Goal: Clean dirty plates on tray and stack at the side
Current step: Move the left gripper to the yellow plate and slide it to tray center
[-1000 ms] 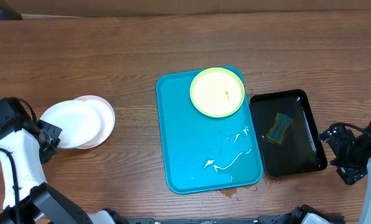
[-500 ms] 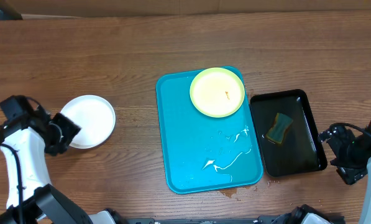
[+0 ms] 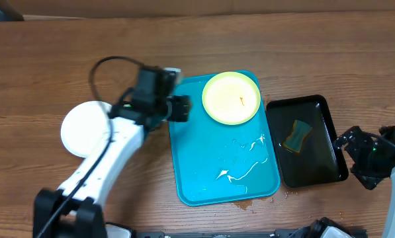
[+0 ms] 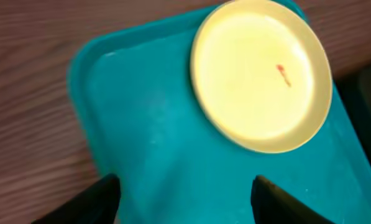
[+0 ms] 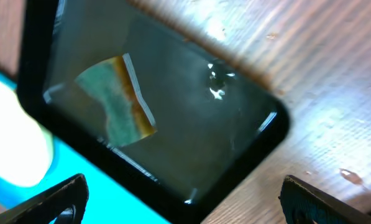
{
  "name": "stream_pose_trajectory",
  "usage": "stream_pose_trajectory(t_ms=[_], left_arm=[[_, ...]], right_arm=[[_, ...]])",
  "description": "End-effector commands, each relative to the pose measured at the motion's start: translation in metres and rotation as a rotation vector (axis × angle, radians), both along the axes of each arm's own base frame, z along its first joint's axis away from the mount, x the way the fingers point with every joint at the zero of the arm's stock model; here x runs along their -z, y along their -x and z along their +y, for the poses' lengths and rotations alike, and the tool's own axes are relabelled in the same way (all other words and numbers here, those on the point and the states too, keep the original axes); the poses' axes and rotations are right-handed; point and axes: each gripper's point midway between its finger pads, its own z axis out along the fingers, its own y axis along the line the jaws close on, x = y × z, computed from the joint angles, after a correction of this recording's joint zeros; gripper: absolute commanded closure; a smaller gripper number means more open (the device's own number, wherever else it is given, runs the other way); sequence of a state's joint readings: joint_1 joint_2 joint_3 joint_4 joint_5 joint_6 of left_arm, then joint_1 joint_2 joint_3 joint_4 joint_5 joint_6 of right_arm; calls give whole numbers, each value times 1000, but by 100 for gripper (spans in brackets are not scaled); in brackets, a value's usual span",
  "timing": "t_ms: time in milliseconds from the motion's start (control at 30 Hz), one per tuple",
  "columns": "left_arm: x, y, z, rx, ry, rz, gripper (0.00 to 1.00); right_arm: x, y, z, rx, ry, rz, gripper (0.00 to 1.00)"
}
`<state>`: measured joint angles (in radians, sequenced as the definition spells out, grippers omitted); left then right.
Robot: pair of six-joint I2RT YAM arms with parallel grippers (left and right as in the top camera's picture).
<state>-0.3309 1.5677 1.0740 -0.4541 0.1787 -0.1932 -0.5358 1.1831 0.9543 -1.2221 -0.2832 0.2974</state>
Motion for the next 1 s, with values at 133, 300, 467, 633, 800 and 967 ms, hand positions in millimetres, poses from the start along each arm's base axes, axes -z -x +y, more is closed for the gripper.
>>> stream_pose_trajectory(t_ms=[133,300,467,633,800,967], left_arm=[[52,-20,-41,-118,149,119,45],[79,-28,-63,-115,217,147,41],[104,-24,-66,-122,207,198,54],[108,-17,-62,-126,183,232,87],[96,-9,-58,-132,156,275,96],[91,17,-26,-209,-13,382,94]], right_arm=[[-10,-14,35,-201,-85,-107,0],[-10,-18,52,-284,-82,-115,0],[-10,-19,69,-360,-85,-114,0],[-10,-21,75,-390,-80,-119,0],[-11,-23,74,-391,-75,-129,0],[-11,-26,73,-393,-69,-140,0]])
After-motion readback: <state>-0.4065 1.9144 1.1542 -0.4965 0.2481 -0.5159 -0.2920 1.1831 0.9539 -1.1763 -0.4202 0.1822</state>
